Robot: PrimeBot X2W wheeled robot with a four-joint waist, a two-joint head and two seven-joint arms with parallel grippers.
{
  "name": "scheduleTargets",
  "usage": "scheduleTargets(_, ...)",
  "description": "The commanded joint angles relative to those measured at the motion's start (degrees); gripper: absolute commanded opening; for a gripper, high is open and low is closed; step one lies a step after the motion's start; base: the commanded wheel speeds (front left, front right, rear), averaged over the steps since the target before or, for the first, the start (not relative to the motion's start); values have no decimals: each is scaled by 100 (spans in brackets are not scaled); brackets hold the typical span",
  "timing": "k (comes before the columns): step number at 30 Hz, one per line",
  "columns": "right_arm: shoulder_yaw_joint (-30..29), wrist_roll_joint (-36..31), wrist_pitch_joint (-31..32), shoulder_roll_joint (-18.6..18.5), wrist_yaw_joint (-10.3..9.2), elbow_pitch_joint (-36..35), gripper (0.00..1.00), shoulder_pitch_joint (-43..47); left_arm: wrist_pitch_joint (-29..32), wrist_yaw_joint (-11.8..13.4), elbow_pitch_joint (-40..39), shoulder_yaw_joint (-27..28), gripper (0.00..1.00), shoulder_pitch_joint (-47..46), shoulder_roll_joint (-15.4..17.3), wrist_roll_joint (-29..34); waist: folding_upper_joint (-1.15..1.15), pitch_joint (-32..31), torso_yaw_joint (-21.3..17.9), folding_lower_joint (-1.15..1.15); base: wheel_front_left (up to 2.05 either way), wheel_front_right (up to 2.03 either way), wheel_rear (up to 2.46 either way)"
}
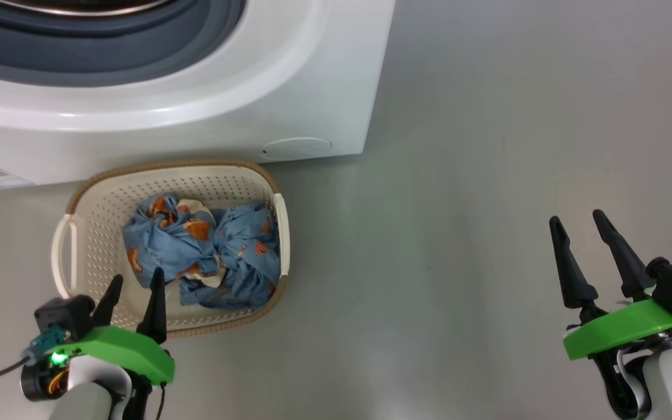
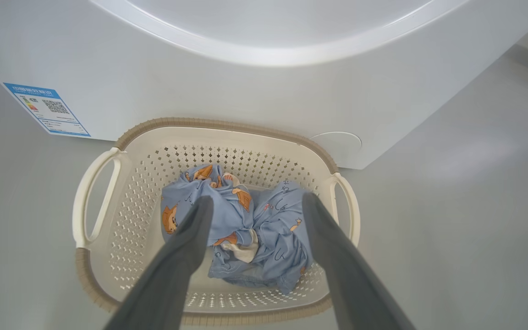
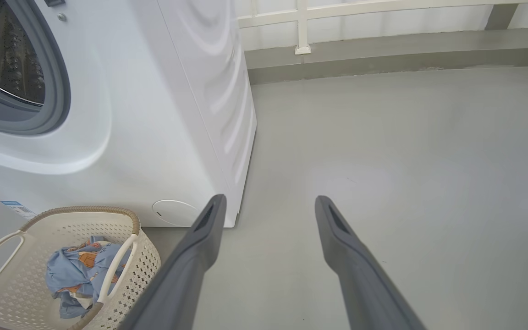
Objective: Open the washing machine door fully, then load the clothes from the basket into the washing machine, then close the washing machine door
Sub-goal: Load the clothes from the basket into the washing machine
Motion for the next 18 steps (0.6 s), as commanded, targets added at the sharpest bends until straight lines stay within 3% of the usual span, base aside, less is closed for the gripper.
scheduleTargets(1,115,-114,-76,-9,8,-158,100,-60,-37,-14,10,111,100,-152,205,-64,0,207,-74,0,0,0,0)
scheduleTargets(18,182,-201,-76,253,8,-335,100,-516,-37,-14,1205,-1200,100,-1356,505,-958,0,1165,-527,0,0,0,0)
